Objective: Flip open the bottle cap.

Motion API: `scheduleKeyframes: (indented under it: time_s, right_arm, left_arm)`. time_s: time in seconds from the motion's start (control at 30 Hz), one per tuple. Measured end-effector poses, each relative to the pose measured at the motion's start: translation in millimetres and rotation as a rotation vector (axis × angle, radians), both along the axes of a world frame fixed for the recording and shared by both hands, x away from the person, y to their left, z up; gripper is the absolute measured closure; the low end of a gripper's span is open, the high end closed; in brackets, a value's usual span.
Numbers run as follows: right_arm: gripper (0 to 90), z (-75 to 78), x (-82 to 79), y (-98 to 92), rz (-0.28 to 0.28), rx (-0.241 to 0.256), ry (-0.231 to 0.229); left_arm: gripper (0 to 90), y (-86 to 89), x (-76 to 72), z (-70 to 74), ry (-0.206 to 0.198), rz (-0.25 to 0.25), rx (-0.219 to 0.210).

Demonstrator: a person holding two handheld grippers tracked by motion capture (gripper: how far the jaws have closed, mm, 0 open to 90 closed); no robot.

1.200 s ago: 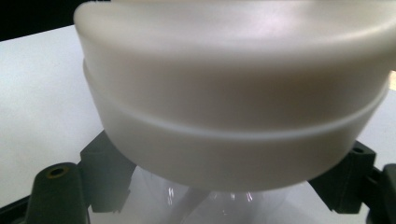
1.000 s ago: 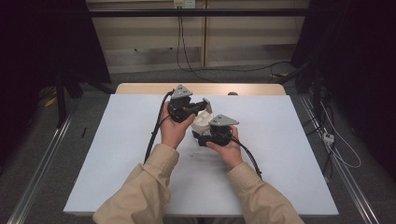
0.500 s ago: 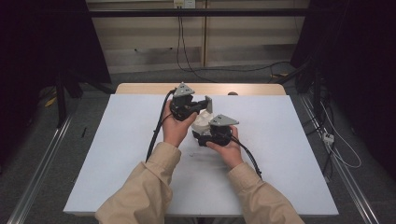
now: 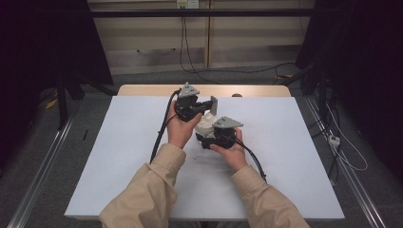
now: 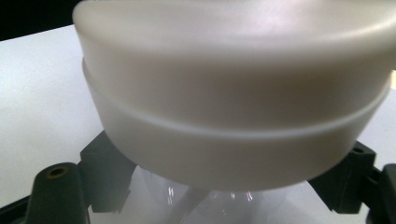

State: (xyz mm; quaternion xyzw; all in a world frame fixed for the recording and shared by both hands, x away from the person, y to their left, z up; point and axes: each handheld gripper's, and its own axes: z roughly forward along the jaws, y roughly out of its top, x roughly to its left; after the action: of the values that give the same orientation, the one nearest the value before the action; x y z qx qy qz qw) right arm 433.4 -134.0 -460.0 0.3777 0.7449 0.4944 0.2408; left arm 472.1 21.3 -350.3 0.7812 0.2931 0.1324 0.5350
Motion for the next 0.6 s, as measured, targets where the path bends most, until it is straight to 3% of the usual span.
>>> scheduleKeyframes:
  time_s: [0.6]
  right_arm:
    - [18.9, -0.2, 0.2, -0.2, 0.0, 0.002, 0.002]
  left_arm:
    - [90.0, -5.4, 5.9, -3.8, 0.004, -0.002, -0.005]
